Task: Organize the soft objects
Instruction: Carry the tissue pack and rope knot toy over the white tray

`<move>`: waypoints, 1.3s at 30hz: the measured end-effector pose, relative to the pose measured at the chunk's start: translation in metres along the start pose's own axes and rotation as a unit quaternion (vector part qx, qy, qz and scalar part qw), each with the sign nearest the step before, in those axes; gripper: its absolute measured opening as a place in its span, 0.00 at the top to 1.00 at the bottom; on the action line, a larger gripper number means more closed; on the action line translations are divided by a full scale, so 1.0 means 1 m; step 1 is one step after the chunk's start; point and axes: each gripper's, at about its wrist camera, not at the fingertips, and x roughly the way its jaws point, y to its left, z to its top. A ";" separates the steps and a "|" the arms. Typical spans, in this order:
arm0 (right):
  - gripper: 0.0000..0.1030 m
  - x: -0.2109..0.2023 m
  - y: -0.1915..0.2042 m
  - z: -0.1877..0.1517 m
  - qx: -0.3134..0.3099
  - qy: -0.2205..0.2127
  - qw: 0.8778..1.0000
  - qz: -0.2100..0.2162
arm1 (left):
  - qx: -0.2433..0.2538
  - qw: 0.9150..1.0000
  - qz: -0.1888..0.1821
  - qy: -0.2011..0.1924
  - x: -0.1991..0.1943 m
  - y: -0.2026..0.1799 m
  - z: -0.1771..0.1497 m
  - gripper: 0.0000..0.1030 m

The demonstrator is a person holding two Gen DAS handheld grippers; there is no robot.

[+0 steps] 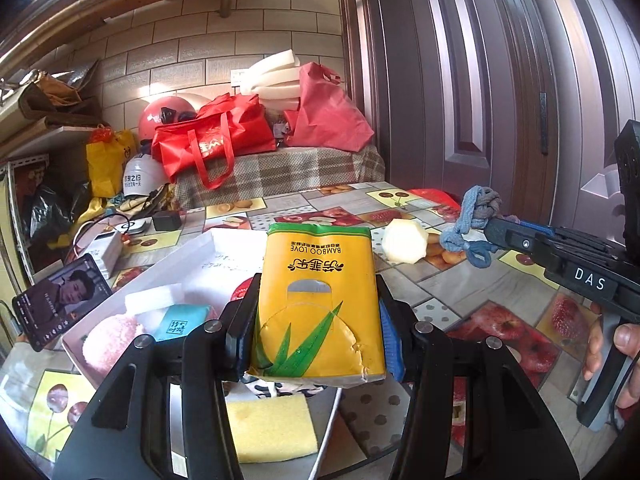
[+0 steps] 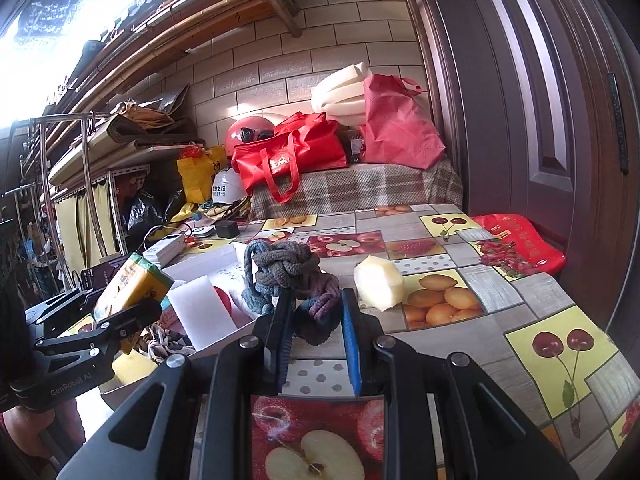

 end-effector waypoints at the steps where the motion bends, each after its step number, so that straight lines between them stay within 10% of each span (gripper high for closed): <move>1: 0.79 0.001 0.003 0.000 -0.003 0.001 1.000 0.002 | 0.000 1.000 0.007 -0.003 -0.002 0.004 -0.001 0.51; 19: 0.79 0.059 0.086 -0.002 -0.075 0.034 0.995 0.050 | -0.085 0.988 0.128 -0.008 0.024 0.119 -0.003 0.51; 39: 0.78 0.140 0.084 0.022 -0.034 0.044 0.998 0.013 | -0.092 0.991 0.100 -0.012 0.050 0.119 0.008 0.51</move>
